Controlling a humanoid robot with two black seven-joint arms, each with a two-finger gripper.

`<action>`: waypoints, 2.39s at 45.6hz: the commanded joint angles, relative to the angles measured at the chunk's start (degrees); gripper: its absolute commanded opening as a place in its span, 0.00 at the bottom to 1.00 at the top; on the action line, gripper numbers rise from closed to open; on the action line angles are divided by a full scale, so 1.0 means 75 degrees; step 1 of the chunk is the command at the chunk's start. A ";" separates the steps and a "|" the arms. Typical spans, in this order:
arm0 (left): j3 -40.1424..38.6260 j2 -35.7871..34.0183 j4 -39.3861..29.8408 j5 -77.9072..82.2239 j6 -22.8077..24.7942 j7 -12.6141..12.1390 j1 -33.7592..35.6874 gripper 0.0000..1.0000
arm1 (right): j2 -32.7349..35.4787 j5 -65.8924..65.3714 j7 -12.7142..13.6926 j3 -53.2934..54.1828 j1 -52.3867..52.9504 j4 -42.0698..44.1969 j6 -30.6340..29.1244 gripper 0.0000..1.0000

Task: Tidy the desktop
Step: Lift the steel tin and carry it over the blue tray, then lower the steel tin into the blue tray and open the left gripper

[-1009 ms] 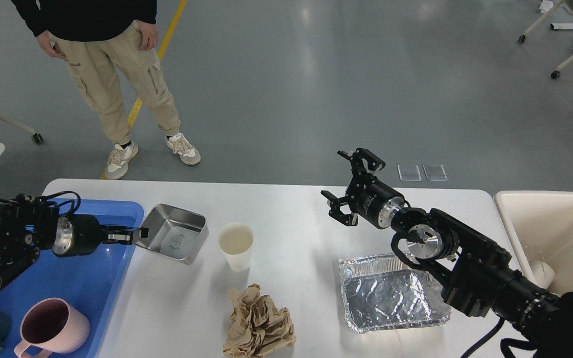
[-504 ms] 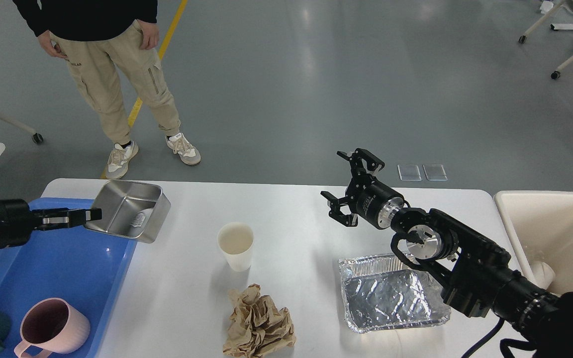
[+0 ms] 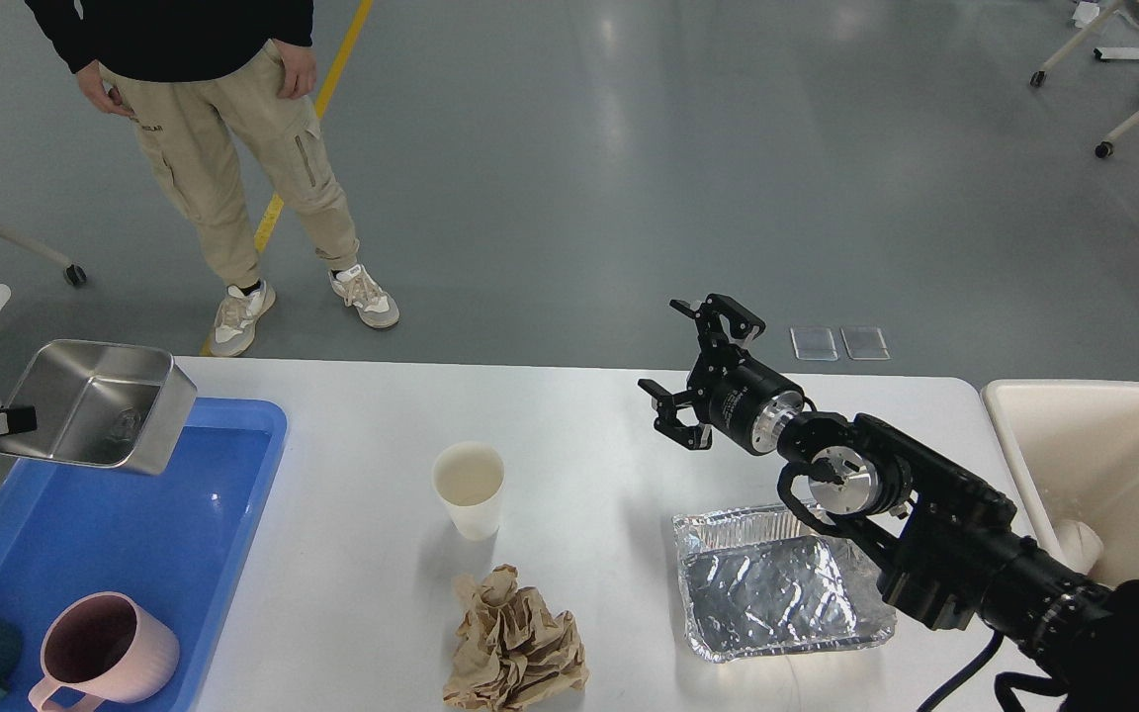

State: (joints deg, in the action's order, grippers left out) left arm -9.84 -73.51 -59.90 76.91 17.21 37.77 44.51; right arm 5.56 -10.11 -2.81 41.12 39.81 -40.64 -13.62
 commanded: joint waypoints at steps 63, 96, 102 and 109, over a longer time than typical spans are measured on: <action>0.1065 0.4294 0.5374 -0.0025 -0.1626 -0.0641 -0.0720 0.05 | 0.0008 -0.0047 -0.0011 0.0002 -0.0046 -0.0078 0.0000 1.00; 0.1019 0.4657 0.5397 -0.0844 -0.1685 -0.0618 -0.1072 0.47 | -0.0015 -0.0140 -0.0011 -0.0033 -0.0140 -0.0078 0.0000 1.00; 0.0937 0.4657 0.5386 -0.1324 -0.1615 -0.0629 -0.1025 0.75 | -0.0027 -0.0164 0.0000 -0.0033 -0.0140 -0.0078 0.0011 1.00; 0.0936 0.4681 0.5292 -0.2191 -0.1042 -0.0664 -0.0756 0.85 | -0.0027 -0.0176 -0.0011 -0.0033 -0.0140 -0.0078 0.0046 1.00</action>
State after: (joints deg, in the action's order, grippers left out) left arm -2.75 -38.56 -19.84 65.00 6.01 33.02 37.06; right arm 5.37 -11.35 -2.84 40.86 38.76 -41.22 -13.45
